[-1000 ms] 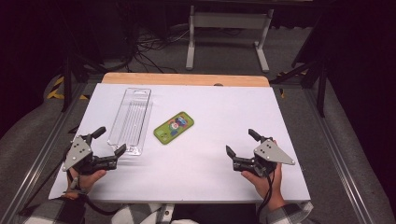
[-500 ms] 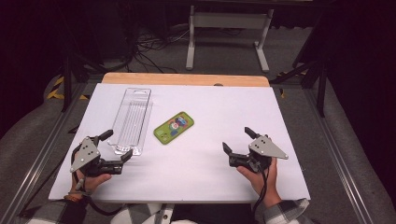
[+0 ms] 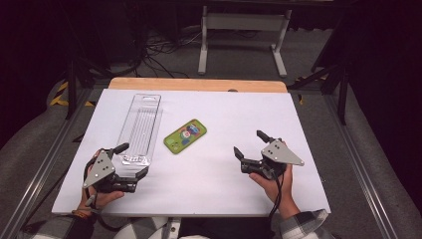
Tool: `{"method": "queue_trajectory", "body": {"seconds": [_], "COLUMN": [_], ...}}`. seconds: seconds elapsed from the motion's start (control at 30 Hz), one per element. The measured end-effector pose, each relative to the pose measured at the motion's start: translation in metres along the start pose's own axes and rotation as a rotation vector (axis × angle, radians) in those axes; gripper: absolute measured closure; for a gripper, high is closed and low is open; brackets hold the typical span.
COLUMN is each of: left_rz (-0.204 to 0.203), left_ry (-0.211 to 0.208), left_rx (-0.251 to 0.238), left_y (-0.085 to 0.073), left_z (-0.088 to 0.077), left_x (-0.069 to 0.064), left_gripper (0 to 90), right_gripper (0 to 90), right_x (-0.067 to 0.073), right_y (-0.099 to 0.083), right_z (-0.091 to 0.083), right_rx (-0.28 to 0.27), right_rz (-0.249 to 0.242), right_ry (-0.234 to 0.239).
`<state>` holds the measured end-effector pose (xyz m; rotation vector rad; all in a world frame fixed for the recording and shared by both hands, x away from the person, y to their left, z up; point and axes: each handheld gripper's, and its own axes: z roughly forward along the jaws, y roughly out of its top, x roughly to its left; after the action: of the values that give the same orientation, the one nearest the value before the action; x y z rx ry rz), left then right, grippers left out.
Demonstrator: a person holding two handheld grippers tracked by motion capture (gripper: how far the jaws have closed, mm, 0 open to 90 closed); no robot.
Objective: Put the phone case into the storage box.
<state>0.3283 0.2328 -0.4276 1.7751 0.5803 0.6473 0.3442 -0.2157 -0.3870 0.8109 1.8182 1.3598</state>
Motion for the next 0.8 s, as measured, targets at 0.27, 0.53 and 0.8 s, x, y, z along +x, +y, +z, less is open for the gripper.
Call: {"method": "queue_trajectory", "body": {"seconds": [0.27,0.53,0.8], "left_rz": [0.021,0.024,0.011], "left_ry": [-0.025,-0.034,-0.023], "left_rx": [0.018,0.025,0.035], "left_y": [-0.001,-0.004,-0.005], "left_z": [0.002,-0.002,-0.002], "left_x": [-0.002,0.0,0.0], "left_gripper": [4.5,3.6,4.7], "right_gripper": [28.4,58.2,90.0], "right_x": [-0.008,-0.007,-0.008], "right_y": [0.008,0.02,0.025], "right_z": [0.01,0.028,0.056], "right_rx": [0.001,0.013,0.056], "right_rz": [0.037,0.027,0.069], "right_ry": [0.021,0.045,0.129]}}
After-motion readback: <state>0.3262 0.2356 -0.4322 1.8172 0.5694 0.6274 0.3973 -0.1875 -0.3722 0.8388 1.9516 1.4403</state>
